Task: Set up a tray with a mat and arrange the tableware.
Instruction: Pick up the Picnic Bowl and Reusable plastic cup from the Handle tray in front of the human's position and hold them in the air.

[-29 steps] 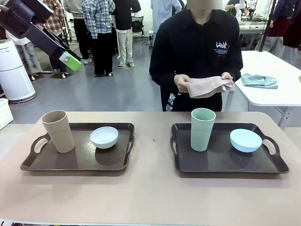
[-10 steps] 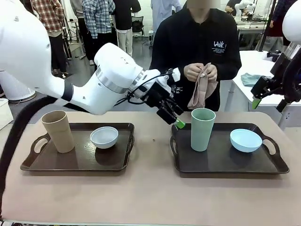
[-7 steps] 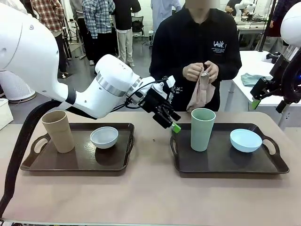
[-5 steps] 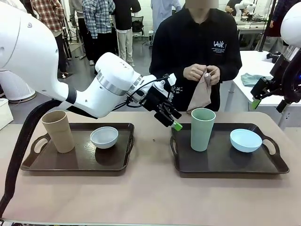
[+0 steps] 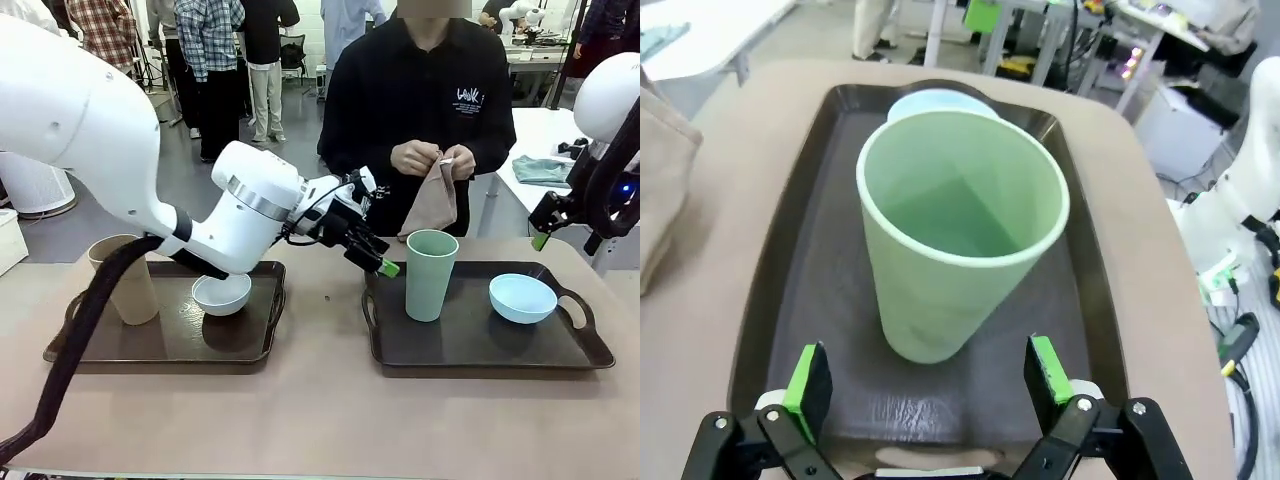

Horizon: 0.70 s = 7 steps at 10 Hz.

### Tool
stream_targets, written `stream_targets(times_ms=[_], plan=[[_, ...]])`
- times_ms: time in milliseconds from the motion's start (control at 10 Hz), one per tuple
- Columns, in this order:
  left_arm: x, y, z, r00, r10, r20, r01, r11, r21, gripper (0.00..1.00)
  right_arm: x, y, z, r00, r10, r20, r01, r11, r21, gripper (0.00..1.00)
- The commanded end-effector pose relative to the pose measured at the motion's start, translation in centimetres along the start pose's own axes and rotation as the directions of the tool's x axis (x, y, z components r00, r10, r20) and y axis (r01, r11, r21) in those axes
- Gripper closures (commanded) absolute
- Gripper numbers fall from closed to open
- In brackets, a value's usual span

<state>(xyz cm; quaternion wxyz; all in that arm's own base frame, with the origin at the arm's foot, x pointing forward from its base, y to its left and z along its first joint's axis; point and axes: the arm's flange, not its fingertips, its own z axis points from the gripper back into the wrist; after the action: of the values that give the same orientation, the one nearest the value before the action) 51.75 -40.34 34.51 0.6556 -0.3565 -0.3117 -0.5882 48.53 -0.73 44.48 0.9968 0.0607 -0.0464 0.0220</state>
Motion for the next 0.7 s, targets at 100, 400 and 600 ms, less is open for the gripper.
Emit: stream_targets(times_ms=[100, 400, 600], plan=[[-0.1, 0.3, -2.9, 0.998, -0.031, 0.058, 0.038, 0.993, -0.113, 0.0, -0.2, -0.8, -1.6, 1.0, 0.009, -0.029, -0.011, 0.998, -0.067, 0.0], [0.7, 0.2, -4.8, 0.993, -0.099, 0.058, 0.107, 0.981, -0.165, 0.0, 0.7, -1.2, -3.8, 0.999, 0.001, -0.048, -0.002, 0.999, -0.032, 0.0], [1.6, -0.1, -5.4, 0.981, -0.159, 0.113, 0.177, 0.969, -0.174, 0.0, 1.4, -1.0, -4.9, 0.995, 0.046, -0.086, -0.038, 0.995, 0.09, 0.0]])
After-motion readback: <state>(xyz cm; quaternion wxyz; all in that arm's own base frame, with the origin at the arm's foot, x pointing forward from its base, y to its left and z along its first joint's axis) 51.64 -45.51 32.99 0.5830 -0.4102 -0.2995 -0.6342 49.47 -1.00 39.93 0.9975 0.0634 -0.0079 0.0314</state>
